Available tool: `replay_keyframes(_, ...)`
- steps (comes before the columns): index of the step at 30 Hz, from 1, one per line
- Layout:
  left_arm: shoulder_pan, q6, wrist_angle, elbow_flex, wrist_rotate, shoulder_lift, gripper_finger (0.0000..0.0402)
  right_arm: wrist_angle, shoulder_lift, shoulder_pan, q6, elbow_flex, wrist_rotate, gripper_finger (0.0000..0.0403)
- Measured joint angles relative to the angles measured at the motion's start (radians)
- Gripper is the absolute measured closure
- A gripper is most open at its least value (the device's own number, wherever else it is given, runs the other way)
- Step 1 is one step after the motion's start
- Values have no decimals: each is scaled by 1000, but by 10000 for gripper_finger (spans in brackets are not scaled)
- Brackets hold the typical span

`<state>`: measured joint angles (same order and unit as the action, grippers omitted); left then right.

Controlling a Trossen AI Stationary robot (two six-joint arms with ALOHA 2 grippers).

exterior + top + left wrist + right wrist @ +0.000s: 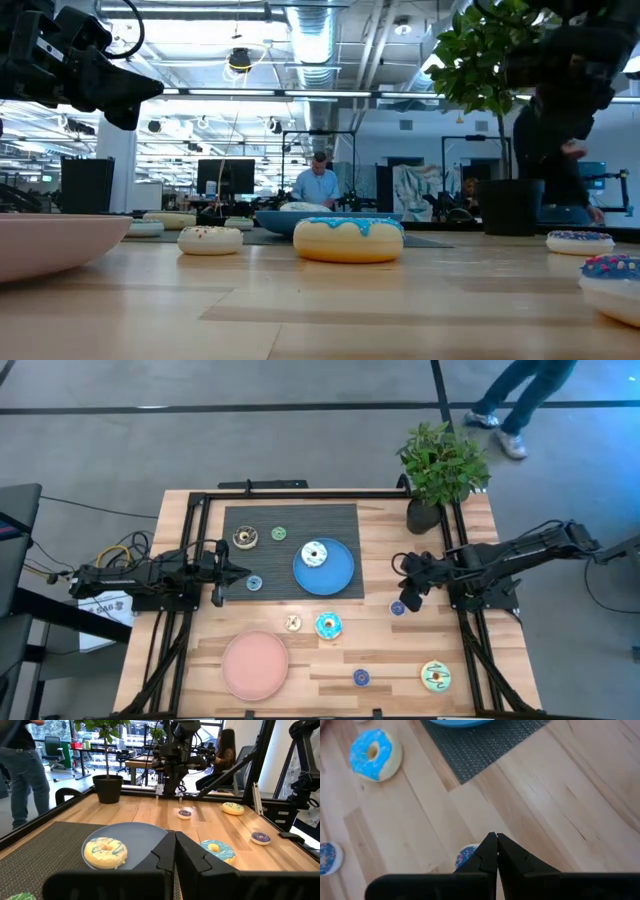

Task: Pick & Place donuts
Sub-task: Put the small green donut on the pink plate

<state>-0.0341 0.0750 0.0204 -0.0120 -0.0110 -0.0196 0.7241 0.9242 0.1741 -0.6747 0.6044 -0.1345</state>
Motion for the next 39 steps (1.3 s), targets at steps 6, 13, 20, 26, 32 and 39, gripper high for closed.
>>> replay_keyframes(6,0,-11,0,0,0,0,402,-8,33,0,83,0,5,403)
replay_keyframes(13,0,0,0,0,0,0,402,-16,46,2,21,0,5,403)
replay_keyframes(20,1,230,0,0,2,0,402,-25,45,2,-44,0,4,403)
replay_keyframes(26,1,285,0,0,0,0,402,-26,45,2,-87,0,4,403)
replay_keyframes(32,0,249,2,0,-2,0,402,-29,45,2,-87,0,5,403)
replay_keyframes(39,0,225,-14,-12,-45,-1,402,-29,45,2,30,0,5,403)
